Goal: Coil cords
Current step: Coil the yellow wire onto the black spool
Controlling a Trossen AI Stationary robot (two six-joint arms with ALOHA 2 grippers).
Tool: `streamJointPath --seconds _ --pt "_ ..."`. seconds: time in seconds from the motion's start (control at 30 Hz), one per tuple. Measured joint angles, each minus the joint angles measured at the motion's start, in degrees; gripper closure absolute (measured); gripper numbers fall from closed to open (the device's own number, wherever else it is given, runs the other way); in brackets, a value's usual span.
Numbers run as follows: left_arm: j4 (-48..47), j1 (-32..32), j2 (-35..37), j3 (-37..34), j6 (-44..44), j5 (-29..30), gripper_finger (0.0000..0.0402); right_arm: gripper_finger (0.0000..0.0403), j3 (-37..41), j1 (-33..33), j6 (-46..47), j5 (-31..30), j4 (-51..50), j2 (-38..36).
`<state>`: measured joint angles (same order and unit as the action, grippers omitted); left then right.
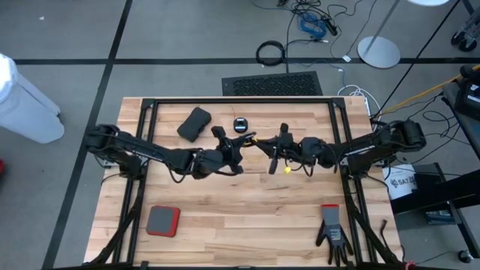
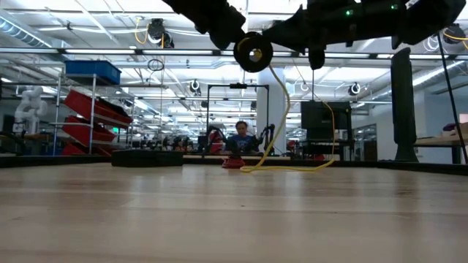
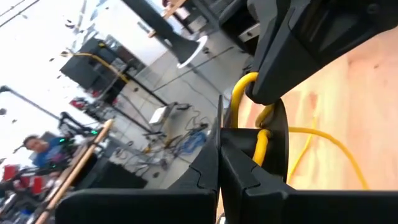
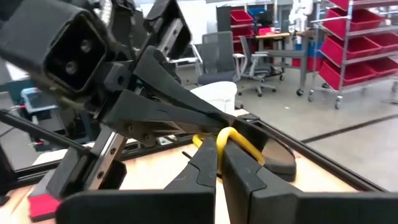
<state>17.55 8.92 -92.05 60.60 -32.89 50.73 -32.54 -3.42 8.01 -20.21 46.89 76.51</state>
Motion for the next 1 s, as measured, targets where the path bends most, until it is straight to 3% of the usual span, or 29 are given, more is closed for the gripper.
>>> streamJointPath --seconds 0.27,0.6,0.87,1.0 --pt "5.25 -0.69 -2.48 0.0 -4.1 4.85 0.0401 0.0399 -0.67 -0.14 0.78 -2.37 -0.95 0.02" --pt "11.79 -2.98 -3.02 -0.04 -3.88 6.3 0.0401 0.0367 -0.67 -0.61 1.44 -1.29 -1.97 0.02" --pt "15.51 -4.53 -3.02 -0.04 2.05 -1.73 0.0401 0.0364 -0.67 -0.55 -0.4 -1.88 -0.96 0.02" --pt "15.2 -4.93 -3.02 -0.04 1.96 -1.74 0.0401 0.0364 -0.67 -0.88 -1.92 -2.05 -3.62 -0.12"
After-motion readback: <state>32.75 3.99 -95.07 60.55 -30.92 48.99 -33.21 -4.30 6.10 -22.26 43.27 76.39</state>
